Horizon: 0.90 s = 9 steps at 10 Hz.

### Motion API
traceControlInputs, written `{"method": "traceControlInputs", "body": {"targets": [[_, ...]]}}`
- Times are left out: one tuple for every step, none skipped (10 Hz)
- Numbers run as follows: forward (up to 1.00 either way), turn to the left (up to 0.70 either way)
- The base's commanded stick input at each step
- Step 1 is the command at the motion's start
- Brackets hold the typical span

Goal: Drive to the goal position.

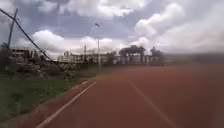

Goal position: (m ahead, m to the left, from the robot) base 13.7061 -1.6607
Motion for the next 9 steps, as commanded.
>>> {"method": "traceControlInputs", "body": {"targets": [[1.00, 0.00], [1.00, 0.00], [1.00, -0.33], [1.00, -0.36], [1.00, -0.36], [1.00, -0.36], [1.00, -0.36], [1.00, -0.36], [1.00, -0.15]]}}
